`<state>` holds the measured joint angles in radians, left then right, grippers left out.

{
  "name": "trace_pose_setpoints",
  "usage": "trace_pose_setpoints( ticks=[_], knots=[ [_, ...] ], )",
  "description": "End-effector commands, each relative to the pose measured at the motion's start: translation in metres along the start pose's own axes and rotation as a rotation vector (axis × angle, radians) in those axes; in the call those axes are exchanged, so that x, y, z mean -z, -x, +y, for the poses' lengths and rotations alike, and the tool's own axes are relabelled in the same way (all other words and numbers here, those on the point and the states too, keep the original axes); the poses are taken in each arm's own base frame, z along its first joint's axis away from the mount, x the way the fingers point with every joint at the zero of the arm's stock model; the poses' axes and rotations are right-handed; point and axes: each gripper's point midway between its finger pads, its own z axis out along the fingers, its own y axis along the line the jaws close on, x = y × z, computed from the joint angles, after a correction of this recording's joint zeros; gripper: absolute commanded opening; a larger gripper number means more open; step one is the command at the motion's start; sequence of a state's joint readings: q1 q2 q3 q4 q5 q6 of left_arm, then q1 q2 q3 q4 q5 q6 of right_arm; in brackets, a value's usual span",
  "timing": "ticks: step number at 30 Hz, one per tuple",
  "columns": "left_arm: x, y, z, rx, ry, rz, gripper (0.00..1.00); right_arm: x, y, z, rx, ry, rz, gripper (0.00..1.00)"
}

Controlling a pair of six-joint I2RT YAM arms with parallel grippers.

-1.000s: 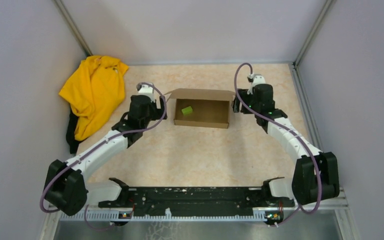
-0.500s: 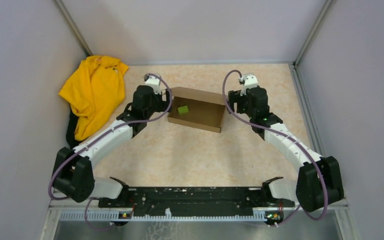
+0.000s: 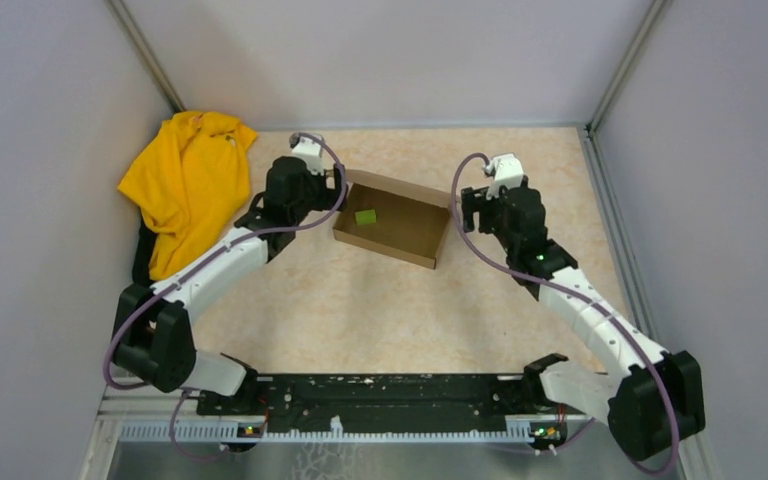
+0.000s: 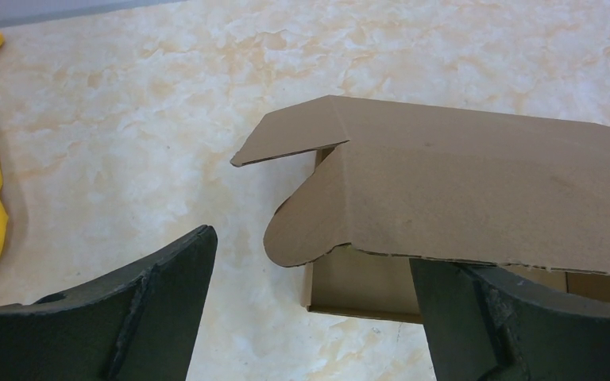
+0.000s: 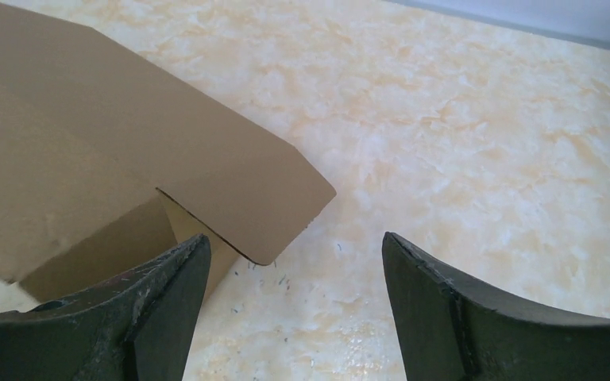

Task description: Fold the paper box

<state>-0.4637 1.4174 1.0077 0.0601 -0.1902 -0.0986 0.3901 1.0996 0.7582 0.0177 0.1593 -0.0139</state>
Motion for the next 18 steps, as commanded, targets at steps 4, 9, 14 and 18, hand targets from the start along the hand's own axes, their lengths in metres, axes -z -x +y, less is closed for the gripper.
trace_pose_setpoints(
  ticks=[4,9,14,18],
  knots=[
    [-0.006,0.026,-0.006,0.0,-0.036,-0.046,0.95,0.027,0.025,0.009,-0.072,0.049,0.025,0.78],
    [-0.008,0.04,-0.011,0.0,-0.055,-0.061,0.96,0.033,0.021,0.026,-0.045,0.141,0.056,0.77],
    [-0.011,0.051,-0.015,-0.006,-0.07,-0.069,0.96,0.047,0.041,0.027,-0.035,0.165,-0.023,0.78],
    [-0.015,0.061,-0.018,-0.011,-0.078,-0.078,0.96,0.053,0.055,0.027,-0.019,0.177,-0.071,0.79]
  ],
)
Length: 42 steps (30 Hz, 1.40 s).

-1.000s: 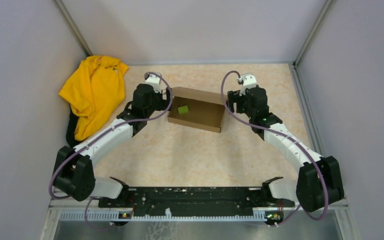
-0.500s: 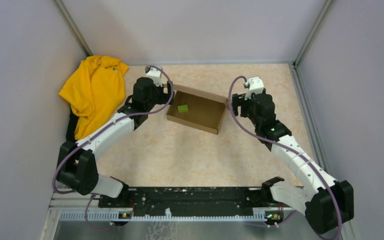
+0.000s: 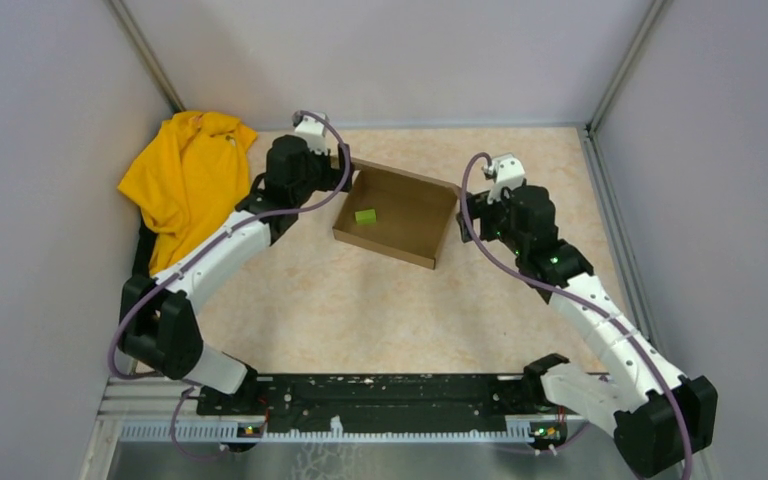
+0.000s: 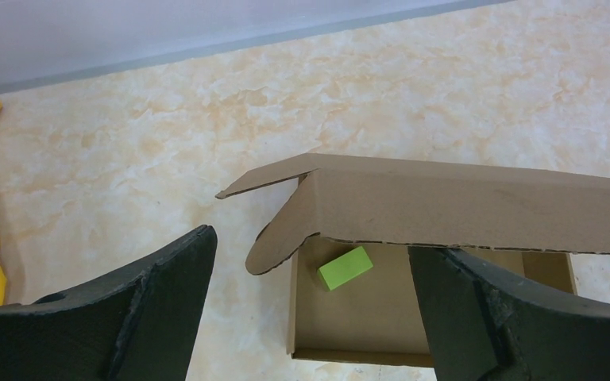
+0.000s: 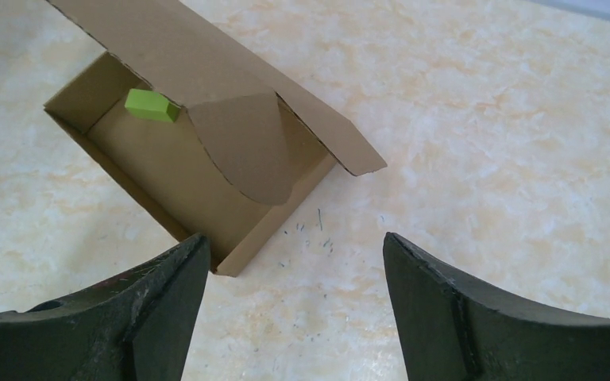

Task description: Fold the paper box

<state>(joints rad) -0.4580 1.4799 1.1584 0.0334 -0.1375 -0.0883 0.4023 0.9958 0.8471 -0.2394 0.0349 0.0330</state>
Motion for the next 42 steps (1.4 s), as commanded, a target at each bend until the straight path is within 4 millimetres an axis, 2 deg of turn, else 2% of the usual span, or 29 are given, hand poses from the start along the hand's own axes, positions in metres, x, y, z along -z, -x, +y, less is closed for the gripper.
trace_pose_setpoints(
  ticks=[1,10,17,21,26,32,36,42],
  knots=[
    [-0.005,0.019,-0.004,-0.014,-0.026,-0.024,0.96,0.016,0.045,0.009,0.029,0.044,-0.134,0.8],
    [-0.014,0.027,-0.006,-0.031,-0.032,-0.027,0.96,-0.022,0.041,0.0,0.173,0.011,-0.108,0.79],
    [-0.015,0.032,-0.004,-0.034,-0.032,-0.035,0.96,-0.044,0.056,-0.013,0.213,-0.067,-0.138,0.76],
    [-0.016,0.034,-0.002,-0.037,-0.032,-0.039,0.96,-0.058,0.056,-0.021,0.236,-0.079,-0.123,0.72],
    [-0.016,0.026,0.004,-0.044,-0.018,-0.008,0.97,-0.063,0.068,-0.028,0.216,-0.051,-0.155,0.59],
    [-0.018,0.025,0.007,-0.04,-0.016,-0.007,0.97,-0.063,0.068,-0.03,0.205,-0.023,-0.142,0.45],
    [-0.021,0.023,0.008,-0.038,-0.015,0.0,0.97,-0.063,0.069,-0.03,0.2,-0.014,-0.144,0.27],
    [-0.023,0.022,0.01,-0.04,-0.017,0.001,0.97,-0.069,0.063,-0.029,0.199,0.011,-0.116,0.19]
  ],
)
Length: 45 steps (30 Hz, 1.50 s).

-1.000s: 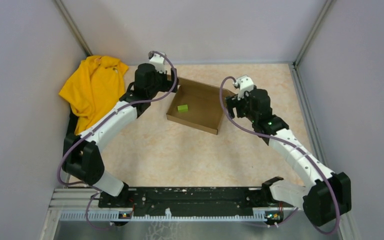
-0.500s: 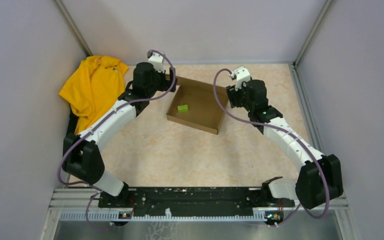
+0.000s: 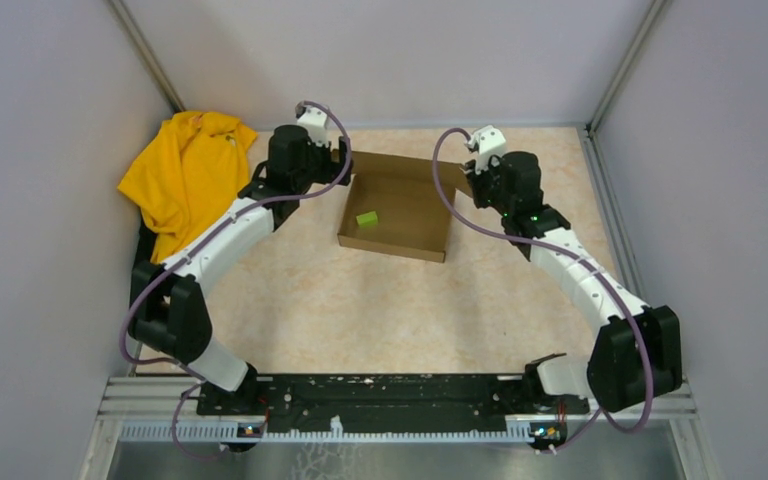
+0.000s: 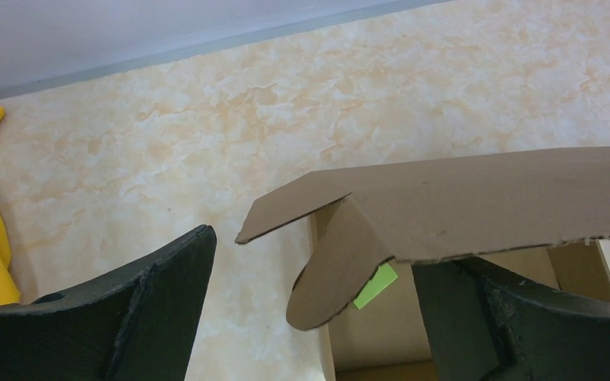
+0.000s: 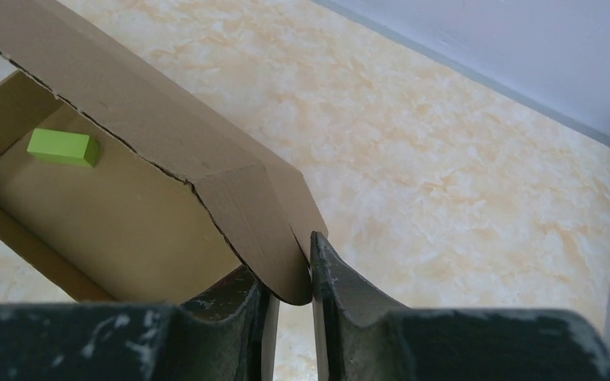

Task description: Fold the paper box

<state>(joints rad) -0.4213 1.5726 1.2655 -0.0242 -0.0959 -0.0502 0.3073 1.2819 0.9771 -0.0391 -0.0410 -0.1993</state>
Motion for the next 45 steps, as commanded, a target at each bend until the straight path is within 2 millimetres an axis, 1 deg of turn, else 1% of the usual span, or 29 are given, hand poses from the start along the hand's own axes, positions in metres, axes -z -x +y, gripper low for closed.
trace_pose_setpoints(
  ticks=[1,4,9,14,15,18,22,25,30,31,34,36,39,41,45],
  knots=[
    [-0.001,0.02,0.001,-0.014,-0.015,-0.042,0.96,-0.005,0.03,-0.001,0.001,0.026,-0.064,0.18],
    [-0.001,0.02,0.005,-0.028,-0.012,-0.042,0.97,-0.009,0.031,-0.001,0.001,0.034,-0.061,0.16],
    [0.001,0.024,0.018,-0.065,-0.002,-0.047,0.97,-0.015,0.035,-0.001,0.008,0.037,-0.062,0.13],
    [0.005,0.025,0.031,-0.097,0.036,-0.037,0.96,-0.016,0.037,-0.004,0.01,0.03,-0.061,0.13],
    [0.004,0.023,0.035,-0.116,0.044,-0.037,0.94,-0.016,0.037,-0.004,0.013,0.031,-0.058,0.13],
    [0.0,0.021,0.035,-0.152,0.036,-0.042,0.86,-0.016,0.038,-0.004,0.012,0.033,-0.059,0.13],
    [-0.007,0.016,0.032,-0.169,0.017,-0.025,0.7,-0.016,0.038,-0.005,0.011,0.033,-0.06,0.13],
    [-0.009,0.012,0.031,-0.174,0.006,-0.012,0.66,-0.016,0.039,-0.005,0.01,0.035,-0.062,0.13],
    [-0.015,0.006,0.032,-0.174,0.008,0.001,0.63,-0.017,0.039,-0.005,0.008,0.04,-0.064,0.13],
    [-0.017,0.004,0.031,-0.175,0.004,0.005,0.61,-0.017,0.039,-0.004,0.007,0.042,-0.062,0.13],
    [-0.02,0.001,0.029,-0.175,-0.005,0.016,0.51,-0.018,0.039,-0.003,0.005,0.05,-0.063,0.13],
    [-0.023,0.0,0.029,-0.169,-0.007,0.02,0.49,-0.019,0.039,-0.002,0.005,0.052,-0.059,0.13],
    [-0.023,0.003,0.028,-0.168,-0.013,0.014,0.48,-0.02,0.038,-0.002,0.004,0.055,-0.056,0.13],
    [-0.022,0.007,0.028,-0.167,-0.014,0.004,0.49,-0.021,0.039,-0.002,0.004,0.058,-0.058,0.13],
    [-0.019,0.015,0.029,-0.164,-0.005,-0.017,0.58,-0.024,0.039,-0.001,0.005,0.067,-0.051,0.16]
  ],
)
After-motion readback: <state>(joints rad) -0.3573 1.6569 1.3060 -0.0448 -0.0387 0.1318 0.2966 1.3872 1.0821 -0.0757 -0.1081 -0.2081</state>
